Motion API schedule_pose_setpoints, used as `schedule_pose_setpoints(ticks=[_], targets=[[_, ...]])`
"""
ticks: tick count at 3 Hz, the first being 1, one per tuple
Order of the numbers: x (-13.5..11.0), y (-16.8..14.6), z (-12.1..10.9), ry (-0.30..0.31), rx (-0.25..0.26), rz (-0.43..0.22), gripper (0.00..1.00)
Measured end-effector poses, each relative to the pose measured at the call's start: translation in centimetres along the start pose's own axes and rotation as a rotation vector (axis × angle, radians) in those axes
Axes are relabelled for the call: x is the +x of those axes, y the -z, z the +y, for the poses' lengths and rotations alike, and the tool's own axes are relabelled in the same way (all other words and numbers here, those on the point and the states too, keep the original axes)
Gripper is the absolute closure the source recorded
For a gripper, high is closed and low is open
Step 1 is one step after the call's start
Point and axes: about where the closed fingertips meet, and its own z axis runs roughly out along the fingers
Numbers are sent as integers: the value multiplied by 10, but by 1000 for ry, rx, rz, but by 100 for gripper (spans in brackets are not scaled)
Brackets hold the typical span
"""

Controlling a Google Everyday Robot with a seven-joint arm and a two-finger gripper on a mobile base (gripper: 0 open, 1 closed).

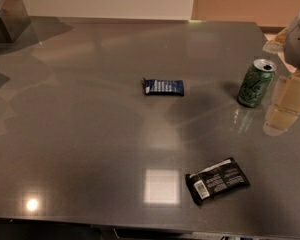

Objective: Move green can near rxbar chocolate

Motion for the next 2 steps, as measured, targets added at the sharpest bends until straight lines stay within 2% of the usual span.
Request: schedule_pose_setpoints(ticks=[1, 2], targets=[[0, 0, 0, 0, 0, 0, 0], [1, -8, -21, -29, 16, -6, 0]])
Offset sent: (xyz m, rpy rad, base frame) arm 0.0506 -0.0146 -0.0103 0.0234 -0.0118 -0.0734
